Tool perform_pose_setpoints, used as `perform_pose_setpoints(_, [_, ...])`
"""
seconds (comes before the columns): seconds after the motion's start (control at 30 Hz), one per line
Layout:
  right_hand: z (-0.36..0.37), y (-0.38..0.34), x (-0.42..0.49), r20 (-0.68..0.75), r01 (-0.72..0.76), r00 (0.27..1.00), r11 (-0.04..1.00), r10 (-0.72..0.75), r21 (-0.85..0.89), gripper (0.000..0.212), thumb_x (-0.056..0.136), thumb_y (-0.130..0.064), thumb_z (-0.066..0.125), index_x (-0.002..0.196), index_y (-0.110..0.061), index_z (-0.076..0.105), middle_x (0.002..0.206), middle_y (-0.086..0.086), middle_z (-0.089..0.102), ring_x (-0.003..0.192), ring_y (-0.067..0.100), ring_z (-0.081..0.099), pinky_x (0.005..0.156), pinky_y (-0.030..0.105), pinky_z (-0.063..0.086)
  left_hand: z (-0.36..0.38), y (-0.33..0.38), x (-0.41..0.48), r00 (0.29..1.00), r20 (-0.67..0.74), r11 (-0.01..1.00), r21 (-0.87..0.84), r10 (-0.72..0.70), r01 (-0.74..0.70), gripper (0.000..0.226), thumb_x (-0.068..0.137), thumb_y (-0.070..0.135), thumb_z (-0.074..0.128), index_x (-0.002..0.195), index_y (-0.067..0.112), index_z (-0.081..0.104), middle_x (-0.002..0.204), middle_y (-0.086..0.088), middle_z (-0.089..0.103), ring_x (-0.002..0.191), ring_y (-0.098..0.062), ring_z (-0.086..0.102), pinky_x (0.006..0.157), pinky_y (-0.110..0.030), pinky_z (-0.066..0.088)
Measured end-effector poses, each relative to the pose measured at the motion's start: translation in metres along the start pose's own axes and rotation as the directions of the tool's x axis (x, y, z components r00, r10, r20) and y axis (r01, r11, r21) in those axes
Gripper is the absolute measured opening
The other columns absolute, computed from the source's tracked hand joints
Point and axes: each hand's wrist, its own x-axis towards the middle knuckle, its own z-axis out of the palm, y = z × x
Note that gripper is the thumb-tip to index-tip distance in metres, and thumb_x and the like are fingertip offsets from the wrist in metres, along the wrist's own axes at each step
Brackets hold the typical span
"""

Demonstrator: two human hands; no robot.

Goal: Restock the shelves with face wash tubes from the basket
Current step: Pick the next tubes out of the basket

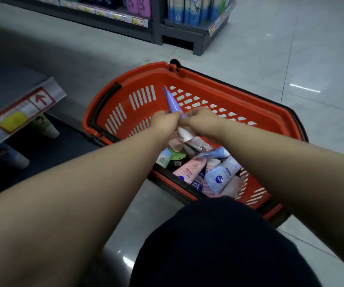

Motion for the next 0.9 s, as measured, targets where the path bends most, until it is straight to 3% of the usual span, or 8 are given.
perform_pose_setpoints(0.13, [0.006, -0.055, -0.029, 0.107, 0.106, 0.988, 0.993, -0.112, 0.06, 0.006, 0.086, -0.007, 0.06, 0.092, -0.007, 0.061, 0.085, 0.015, 0.057, 0.076, 0.021, 0.055, 0.064, 0.028, 0.044, -0.045, 0.029, -0.04, 0.988, -0.007, 0.985, -0.077, 0.152, -0.152, 0.016, 0.089, 0.007, 0.05, 0.08, 0.016, 0.059, 0.08, -0.007, 0.062, 0.074, -0.023, 0.063, 0.076, -0.035, 0.054])
perform_pose_setpoints(0.2, [0.02, -0.084, -0.044, 0.165, 0.172, 0.972, 0.985, -0.166, -0.023, 0.004, 0.085, -0.005, 0.062, 0.084, -0.009, 0.062, 0.077, 0.01, 0.055, 0.068, 0.018, 0.052, 0.057, 0.022, 0.041, -0.07, 0.038, -0.062, 0.977, -0.049, 0.976, -0.047, 0.209, -0.211, 0.015, 0.084, 0.01, 0.051, 0.084, 0.018, 0.064, 0.083, -0.005, 0.066, 0.074, -0.021, 0.064, 0.068, -0.029, 0.051])
perform_pose_setpoints(0.3, [0.053, -0.118, -0.062, 0.204, 0.272, 0.948, 0.954, -0.244, -0.123, 0.012, 0.082, -0.007, 0.067, 0.093, -0.011, 0.064, 0.075, 0.005, 0.053, 0.067, 0.014, 0.05, 0.055, 0.021, 0.04, -0.113, 0.036, -0.091, 0.95, -0.13, 0.958, 0.007, 0.285, -0.286, 0.021, 0.072, 0.017, 0.055, 0.087, 0.023, 0.068, 0.091, -0.005, 0.07, 0.082, -0.022, 0.066, 0.073, -0.029, 0.052])
perform_pose_setpoints(0.37, [0.083, -0.135, -0.073, 0.23, 0.347, 0.926, 0.913, -0.298, -0.215, 0.017, 0.08, -0.006, 0.068, 0.097, -0.008, 0.065, 0.073, 0.002, 0.055, 0.065, 0.012, 0.05, 0.056, 0.019, 0.043, -0.142, 0.029, -0.11, 0.93, -0.179, 0.947, 0.038, 0.321, -0.32, 0.022, 0.081, 0.012, 0.057, 0.098, 0.022, 0.067, 0.092, -0.003, 0.068, 0.078, -0.018, 0.065, 0.069, -0.023, 0.051])
perform_pose_setpoints(0.53, [0.166, -0.161, -0.088, 0.372, 0.481, 0.867, 0.75, -0.331, -0.455, 0.037, 0.079, -0.013, 0.07, 0.114, -0.002, 0.062, 0.102, 0.012, 0.064, 0.087, 0.018, 0.057, 0.074, 0.028, 0.047, -0.219, -0.006, -0.143, 0.856, -0.35, 0.919, 0.244, 0.381, -0.309, 0.027, 0.087, 0.008, 0.059, 0.113, 0.012, 0.067, 0.095, -0.006, 0.068, 0.071, -0.01, 0.056, 0.056, -0.017, 0.043])
perform_pose_setpoints(0.67, [0.233, -0.157, -0.089, 0.41, 0.522, 0.848, 0.656, -0.335, -0.544, 0.04, 0.08, -0.017, 0.07, 0.117, -0.006, 0.062, 0.111, 0.01, 0.064, 0.105, 0.022, 0.06, 0.087, 0.027, 0.047, -0.26, -0.043, -0.155, 0.841, -0.45, 0.946, 0.253, 0.301, -0.204, 0.026, 0.086, 0.007, 0.061, 0.112, 0.009, 0.067, 0.106, -0.008, 0.07, 0.085, -0.01, 0.058, 0.062, -0.016, 0.043])
perform_pose_setpoints(0.73, [0.265, -0.147, -0.081, 0.409, 0.494, 0.861, 0.692, -0.302, -0.527, 0.05, 0.074, -0.018, 0.074, 0.12, -0.007, 0.057, 0.116, 0.011, 0.062, 0.111, 0.028, 0.06, 0.093, 0.033, 0.05, -0.271, -0.059, -0.158, 0.829, -0.5, 0.96, 0.238, 0.25, -0.146, 0.029, 0.087, 0.004, 0.058, 0.115, 0.007, 0.065, 0.11, -0.007, 0.068, 0.092, -0.012, 0.06, 0.06, -0.013, 0.039])
perform_pose_setpoints(0.9, [0.329, -0.121, -0.064, 0.358, 0.448, 0.888, 0.725, -0.289, -0.524, 0.046, 0.086, -0.025, 0.059, 0.124, -0.001, 0.047, 0.125, 0.014, 0.056, 0.117, 0.028, 0.055, 0.091, 0.03, 0.043, -0.282, -0.094, -0.148, 0.858, -0.512, 0.994, 0.104, 0.041, 0.015, 0.036, 0.091, -0.007, 0.041, 0.122, 0.007, 0.053, 0.097, -0.003, 0.053, 0.075, -0.014, 0.057, 0.056, -0.008, 0.046])
